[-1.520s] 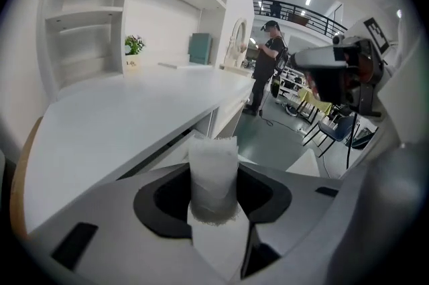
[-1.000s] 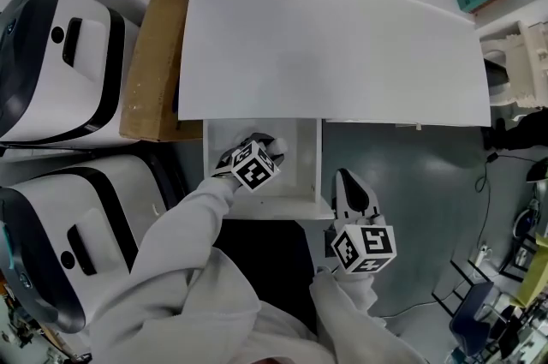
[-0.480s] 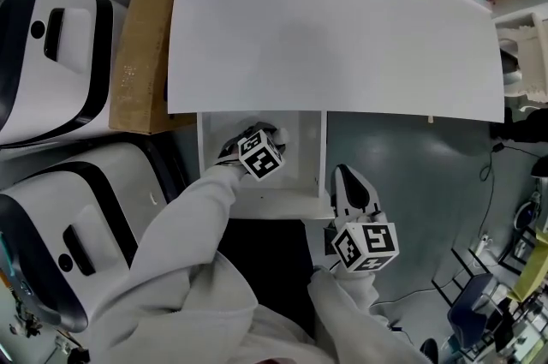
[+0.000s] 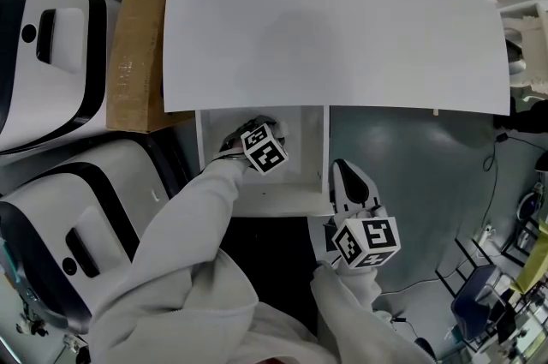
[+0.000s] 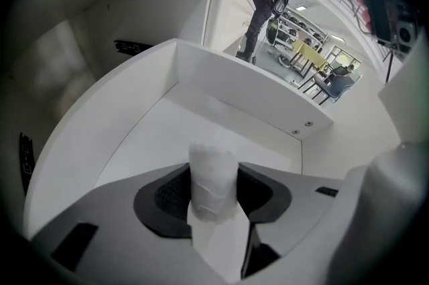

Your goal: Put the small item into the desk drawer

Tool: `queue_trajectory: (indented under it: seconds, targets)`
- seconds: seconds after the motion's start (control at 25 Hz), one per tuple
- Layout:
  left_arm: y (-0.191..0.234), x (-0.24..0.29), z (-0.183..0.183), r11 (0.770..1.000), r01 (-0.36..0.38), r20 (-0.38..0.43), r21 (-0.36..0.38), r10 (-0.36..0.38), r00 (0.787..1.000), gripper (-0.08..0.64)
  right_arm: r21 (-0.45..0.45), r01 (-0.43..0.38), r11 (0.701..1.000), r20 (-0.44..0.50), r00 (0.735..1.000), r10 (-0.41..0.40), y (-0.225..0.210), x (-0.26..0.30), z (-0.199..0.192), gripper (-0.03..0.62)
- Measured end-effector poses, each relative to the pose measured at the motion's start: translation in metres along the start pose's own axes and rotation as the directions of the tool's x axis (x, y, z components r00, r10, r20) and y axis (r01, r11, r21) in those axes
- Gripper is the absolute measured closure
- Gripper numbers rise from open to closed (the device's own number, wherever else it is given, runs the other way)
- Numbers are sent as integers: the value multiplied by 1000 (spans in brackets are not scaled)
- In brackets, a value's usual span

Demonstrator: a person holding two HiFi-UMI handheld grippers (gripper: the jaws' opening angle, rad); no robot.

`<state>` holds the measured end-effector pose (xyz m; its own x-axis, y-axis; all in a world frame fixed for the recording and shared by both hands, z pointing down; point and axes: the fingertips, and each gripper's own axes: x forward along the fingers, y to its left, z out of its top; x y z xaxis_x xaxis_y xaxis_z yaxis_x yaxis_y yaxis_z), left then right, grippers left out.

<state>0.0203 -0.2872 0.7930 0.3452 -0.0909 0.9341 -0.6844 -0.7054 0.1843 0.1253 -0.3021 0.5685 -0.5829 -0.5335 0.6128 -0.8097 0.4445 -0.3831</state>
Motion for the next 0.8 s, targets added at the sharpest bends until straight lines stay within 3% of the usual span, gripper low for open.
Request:
queue_trajectory:
  seconds: [0.36, 0.64, 0.8]
  targets:
    - [2, 12, -9, 999, -20, -66, 28, 22, 998, 368, 15, 11, 1000, 1, 1000, -11, -3, -3, -5, 552]
    - [2, 12, -7, 999, -36, -61, 36, 38, 997, 365, 23, 16, 1000, 0, 1000, -16, -6, -6, -6, 552]
    - [1, 11, -8, 1000, -30, -42, 6, 30, 999, 360, 21, 22, 1000, 1, 1000, -22, -7, -8, -6, 552]
